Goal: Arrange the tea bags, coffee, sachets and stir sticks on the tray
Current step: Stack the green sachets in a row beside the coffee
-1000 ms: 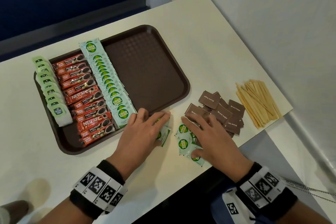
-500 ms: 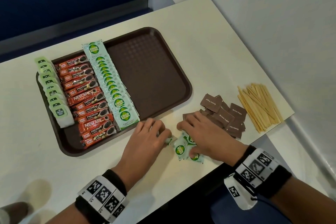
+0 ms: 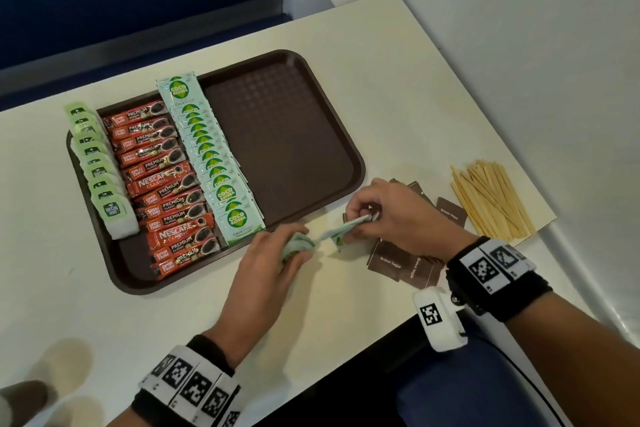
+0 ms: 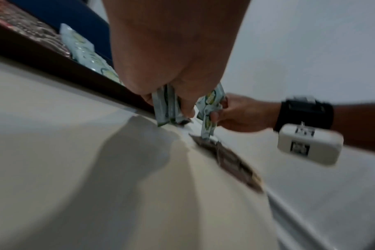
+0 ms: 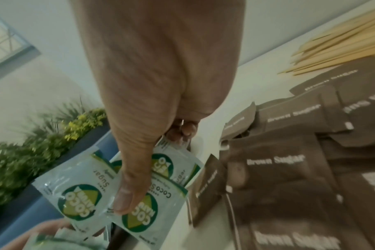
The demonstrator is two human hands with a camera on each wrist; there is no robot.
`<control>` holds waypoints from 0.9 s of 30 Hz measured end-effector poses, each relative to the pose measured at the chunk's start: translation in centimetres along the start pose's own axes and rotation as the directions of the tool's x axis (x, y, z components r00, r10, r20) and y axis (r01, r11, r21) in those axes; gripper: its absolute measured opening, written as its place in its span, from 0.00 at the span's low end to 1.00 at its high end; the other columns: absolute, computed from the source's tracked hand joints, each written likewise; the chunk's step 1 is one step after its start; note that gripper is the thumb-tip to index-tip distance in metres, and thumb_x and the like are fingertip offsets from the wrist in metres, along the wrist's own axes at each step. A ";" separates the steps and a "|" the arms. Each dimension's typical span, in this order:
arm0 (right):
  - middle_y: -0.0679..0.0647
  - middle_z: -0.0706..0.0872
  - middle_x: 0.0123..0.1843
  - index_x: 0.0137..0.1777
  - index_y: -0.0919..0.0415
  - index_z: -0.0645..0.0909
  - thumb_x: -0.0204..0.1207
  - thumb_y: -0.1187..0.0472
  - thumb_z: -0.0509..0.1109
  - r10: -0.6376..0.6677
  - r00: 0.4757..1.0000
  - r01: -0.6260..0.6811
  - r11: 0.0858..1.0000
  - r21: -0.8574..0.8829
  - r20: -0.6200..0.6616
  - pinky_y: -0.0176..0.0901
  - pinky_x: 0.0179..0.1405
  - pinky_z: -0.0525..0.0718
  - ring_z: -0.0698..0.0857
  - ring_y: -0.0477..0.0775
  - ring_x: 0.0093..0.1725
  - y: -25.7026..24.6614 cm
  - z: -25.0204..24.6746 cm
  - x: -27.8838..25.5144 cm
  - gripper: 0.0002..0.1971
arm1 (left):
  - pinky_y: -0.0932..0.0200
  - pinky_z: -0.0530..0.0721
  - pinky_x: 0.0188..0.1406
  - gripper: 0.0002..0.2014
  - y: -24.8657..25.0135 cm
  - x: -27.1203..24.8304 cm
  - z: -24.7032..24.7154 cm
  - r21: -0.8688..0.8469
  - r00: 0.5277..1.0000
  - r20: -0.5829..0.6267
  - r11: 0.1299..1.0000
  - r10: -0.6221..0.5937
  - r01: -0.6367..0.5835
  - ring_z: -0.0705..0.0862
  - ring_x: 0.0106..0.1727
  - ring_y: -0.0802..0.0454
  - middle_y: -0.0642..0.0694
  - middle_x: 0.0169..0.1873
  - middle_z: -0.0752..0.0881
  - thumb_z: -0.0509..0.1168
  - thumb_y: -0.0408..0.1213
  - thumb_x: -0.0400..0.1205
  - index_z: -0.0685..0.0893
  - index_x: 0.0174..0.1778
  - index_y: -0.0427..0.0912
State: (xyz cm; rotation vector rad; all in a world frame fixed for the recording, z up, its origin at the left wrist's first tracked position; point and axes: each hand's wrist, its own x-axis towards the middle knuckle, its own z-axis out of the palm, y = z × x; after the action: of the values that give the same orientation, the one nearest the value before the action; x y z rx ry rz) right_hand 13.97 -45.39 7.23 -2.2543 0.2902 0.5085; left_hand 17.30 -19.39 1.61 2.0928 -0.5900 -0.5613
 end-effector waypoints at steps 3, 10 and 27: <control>0.47 0.92 0.48 0.44 0.47 0.91 0.67 0.47 0.90 0.070 0.996 -0.060 0.982 0.180 -0.050 0.47 0.51 0.85 0.87 0.48 0.48 -1.3 -1.4 -0.3 0.12 | 0.59 0.91 0.50 0.16 2.1 0.4 -1.4 -0.269 0.982 -0.029 0.947 -0.189 0.174 0.91 0.51 0.58 0.61 0.51 0.92 0.76 0.46 0.86 0.82 0.67 0.63; 0.58 0.96 0.60 0.65 0.62 0.92 0.77 0.63 0.83 0.126 0.991 -0.104 0.622 0.776 0.032 0.61 0.69 0.91 0.95 0.61 0.61 -7.0 0.3 1.4 0.17 | 0.32 0.92 0.63 0.19 5.3 4.3 -4.4 -0.662 0.946 -0.083 0.727 -0.314 0.183 0.96 0.60 0.46 0.51 0.62 0.94 0.69 0.48 0.91 0.76 0.77 0.59; 0.65 0.95 0.56 0.67 0.60 0.83 0.69 0.65 0.90 0.092 0.991 -0.135 0.682 0.719 0.098 0.69 0.63 0.93 0.95 0.68 0.57 -13.5 3.8 10.7 0.28 | 0.52 0.96 0.43 0.12 3.0 7.0 -11.5 -0.687 0.876 -0.305 0.723 -0.375 0.070 0.96 0.54 0.53 0.53 0.58 0.94 0.71 0.40 0.91 0.83 0.70 0.53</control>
State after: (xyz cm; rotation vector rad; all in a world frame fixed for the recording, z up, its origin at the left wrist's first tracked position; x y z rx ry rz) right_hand 27.38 -34.05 9.01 -1.4386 0.5081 0.4165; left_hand 28.92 -17.94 8.92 1.5184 0.1392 -0.3499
